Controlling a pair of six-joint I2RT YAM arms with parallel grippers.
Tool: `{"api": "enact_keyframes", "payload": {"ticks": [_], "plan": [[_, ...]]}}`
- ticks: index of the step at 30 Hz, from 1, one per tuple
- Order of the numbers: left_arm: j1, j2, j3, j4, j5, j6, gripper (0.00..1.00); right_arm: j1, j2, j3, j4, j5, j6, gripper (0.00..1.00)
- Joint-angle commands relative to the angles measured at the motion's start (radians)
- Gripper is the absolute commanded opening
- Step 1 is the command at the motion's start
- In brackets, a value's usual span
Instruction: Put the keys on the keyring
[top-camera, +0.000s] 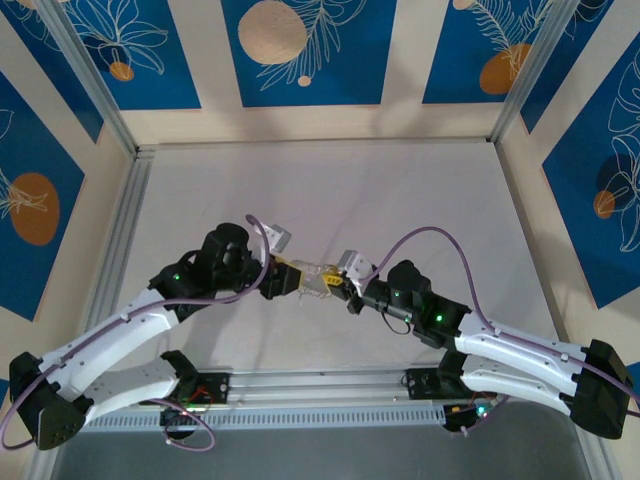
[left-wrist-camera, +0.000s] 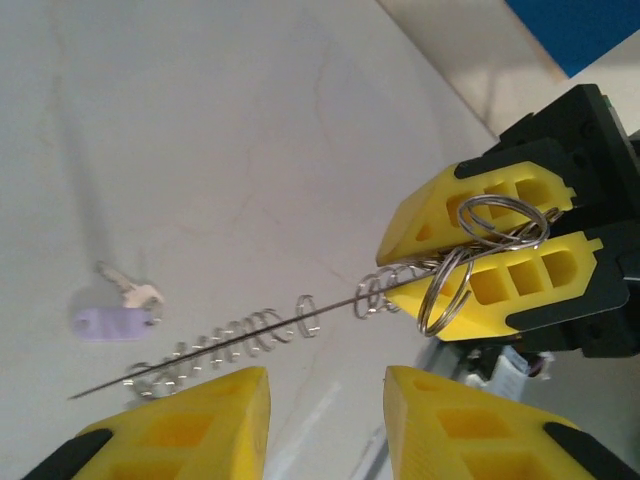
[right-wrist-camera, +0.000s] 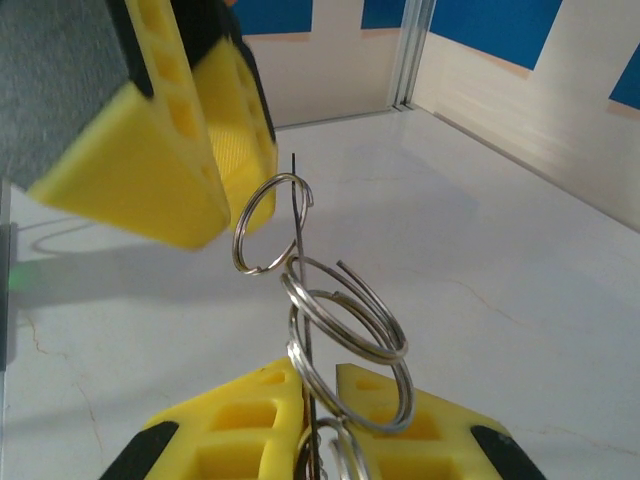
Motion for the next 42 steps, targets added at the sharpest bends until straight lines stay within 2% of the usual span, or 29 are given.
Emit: {"api": "enact_keyframes", "payload": {"ticks": [1,9,21,25,32,37,42], "plan": [[0.010,-0.011,-0.043,0.186,0.113,-0.119,0.35,0.009,-0.003,-0.005,0.092,0.025,0.001,0.00],[0.013,-0.056,-0.097,0.306,0.165,-0.179,0.35,0.011,0.014,-0.010,0.124,0.029,0.003,0.00],[0.025,-0.018,-0.093,0.362,0.156,-0.178,0.34,0.014,-0.005,-0.011,0.107,0.034,0.003,0.00],[0.026,-0.012,-0.084,0.353,0.150,-0.167,0.27,0.014,-0.001,-0.012,0.112,0.035,0.003,0.00],[0.026,-0.010,-0.068,0.306,0.121,-0.136,0.00,0.013,0.000,-0.013,0.116,0.041,0.007,0.00],[0.023,-0.017,-0.048,0.246,0.099,-0.094,0.00,0.014,0.009,0.004,0.097,0.086,0.013,0.00],[0.023,-0.026,-0.028,0.208,0.064,-0.048,0.00,0.059,0.060,0.031,0.111,0.212,-0.012,0.00]]}}
